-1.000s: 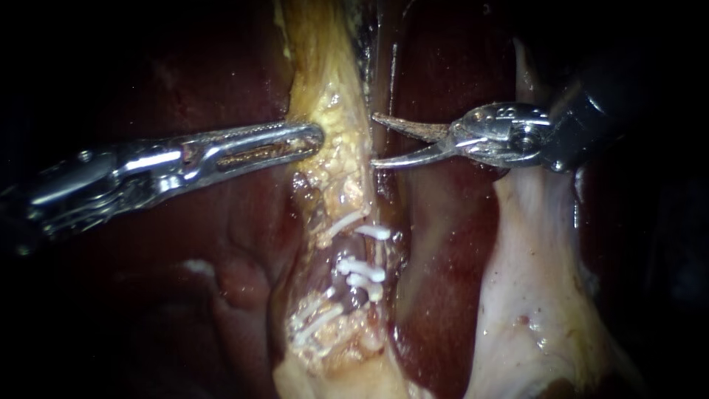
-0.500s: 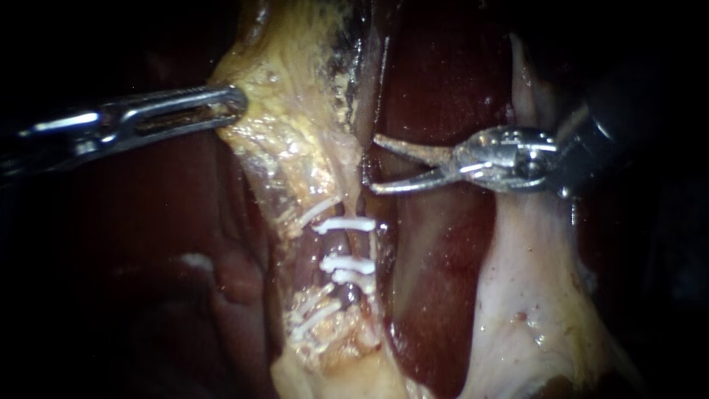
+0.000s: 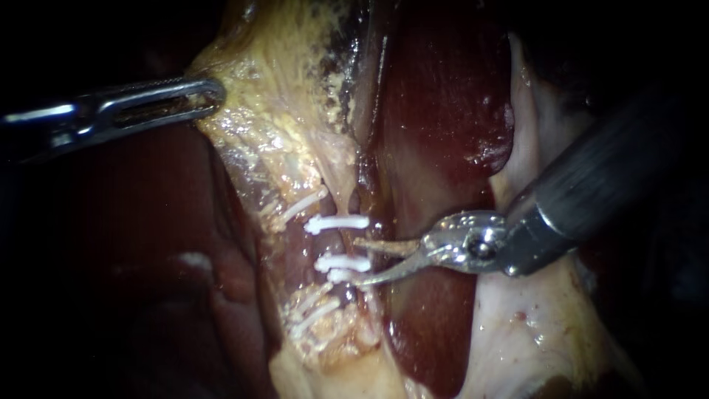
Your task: Go to the cutting position right tube
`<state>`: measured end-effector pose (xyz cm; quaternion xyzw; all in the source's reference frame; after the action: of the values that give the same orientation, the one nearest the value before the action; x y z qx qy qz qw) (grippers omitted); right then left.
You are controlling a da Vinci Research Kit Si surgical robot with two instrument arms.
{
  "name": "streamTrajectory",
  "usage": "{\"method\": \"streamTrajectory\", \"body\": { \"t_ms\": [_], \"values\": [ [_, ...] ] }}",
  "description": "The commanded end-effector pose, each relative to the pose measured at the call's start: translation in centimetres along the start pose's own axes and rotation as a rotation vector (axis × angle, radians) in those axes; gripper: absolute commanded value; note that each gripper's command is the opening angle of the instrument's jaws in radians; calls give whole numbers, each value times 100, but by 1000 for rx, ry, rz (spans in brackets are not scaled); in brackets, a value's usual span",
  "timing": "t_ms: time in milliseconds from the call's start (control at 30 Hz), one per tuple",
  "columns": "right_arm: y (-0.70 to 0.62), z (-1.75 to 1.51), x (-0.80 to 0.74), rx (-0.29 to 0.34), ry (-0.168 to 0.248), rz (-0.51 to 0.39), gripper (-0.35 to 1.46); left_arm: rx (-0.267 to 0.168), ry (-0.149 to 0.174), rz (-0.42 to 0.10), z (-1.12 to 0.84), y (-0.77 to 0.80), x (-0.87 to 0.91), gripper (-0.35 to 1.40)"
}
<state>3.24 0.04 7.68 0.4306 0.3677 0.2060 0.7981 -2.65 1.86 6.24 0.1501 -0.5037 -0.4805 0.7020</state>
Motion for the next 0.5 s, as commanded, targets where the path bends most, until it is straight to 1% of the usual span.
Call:
{"method": "streamTrajectory", "body": {
  "t_ms": [33,200,500],
  "values": [
    [2,-1,0,0,-3,0,132,-1,0,0,0,0,0,-35],
    [8,-2,0,-3,-11,6,130,-1,-3,-1,-2,-3,-1,-35],
    [27,-1,1,-34,-19,9,130,-1,-14,6,-6,-11,-6,-35]
  ]
}}
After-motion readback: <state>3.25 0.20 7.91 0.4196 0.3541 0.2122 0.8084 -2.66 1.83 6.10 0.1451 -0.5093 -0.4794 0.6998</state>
